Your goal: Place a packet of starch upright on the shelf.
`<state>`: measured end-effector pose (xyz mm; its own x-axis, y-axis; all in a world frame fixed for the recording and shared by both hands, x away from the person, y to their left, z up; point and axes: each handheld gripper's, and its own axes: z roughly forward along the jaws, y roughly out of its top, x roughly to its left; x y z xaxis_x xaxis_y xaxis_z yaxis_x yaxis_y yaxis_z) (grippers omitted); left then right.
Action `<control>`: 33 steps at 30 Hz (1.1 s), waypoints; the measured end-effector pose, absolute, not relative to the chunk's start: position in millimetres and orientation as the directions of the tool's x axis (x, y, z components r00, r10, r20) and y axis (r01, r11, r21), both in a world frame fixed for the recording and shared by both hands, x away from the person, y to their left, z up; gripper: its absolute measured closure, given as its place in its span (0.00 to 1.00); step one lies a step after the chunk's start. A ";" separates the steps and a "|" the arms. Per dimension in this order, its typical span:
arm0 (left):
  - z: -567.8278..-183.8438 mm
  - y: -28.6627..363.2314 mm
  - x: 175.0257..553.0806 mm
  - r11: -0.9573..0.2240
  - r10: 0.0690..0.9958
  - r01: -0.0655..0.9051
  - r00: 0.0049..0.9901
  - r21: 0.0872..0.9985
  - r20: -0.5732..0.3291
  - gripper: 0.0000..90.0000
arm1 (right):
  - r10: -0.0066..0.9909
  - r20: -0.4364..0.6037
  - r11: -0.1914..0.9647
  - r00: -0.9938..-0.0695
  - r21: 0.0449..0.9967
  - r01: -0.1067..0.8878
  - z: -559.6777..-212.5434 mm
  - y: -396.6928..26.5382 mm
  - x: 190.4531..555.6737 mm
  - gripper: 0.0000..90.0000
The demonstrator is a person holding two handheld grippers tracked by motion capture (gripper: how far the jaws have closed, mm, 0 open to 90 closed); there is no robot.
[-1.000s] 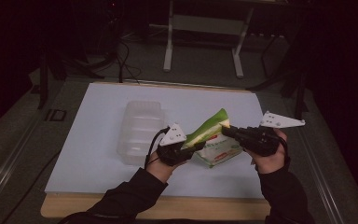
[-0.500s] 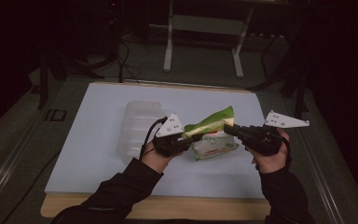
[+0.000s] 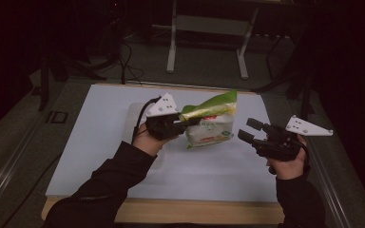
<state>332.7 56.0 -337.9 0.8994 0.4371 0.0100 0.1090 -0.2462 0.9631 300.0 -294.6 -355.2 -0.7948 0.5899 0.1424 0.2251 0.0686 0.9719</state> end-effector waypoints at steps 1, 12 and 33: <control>-334.5 59.8 335.0 -0.247 0.435 0.102 0.900 0.964 0.017 0.92 | 0.595 0.149 0.063 -0.790 0.971 0.231 -357.0 -296.2 300.1 0.31; -319.3 99.4 352.1 -0.246 0.434 0.052 0.899 0.968 0.062 0.92 | 0.620 0.141 0.038 -0.772 0.977 0.210 -377.4 -316.2 295.4 0.16; -330.9 189.5 362.6 -0.246 0.463 0.090 0.886 0.965 0.035 0.93 | 0.634 0.256 -0.014 -0.729 0.947 0.321 -411.9 -348.7 287.8 0.17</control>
<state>362.6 189.5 -330.9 0.8858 0.4627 0.0355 0.0897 -0.2458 0.9652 287.8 -348.7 -411.9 -0.7295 0.6341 0.2564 0.3210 -0.0136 0.9470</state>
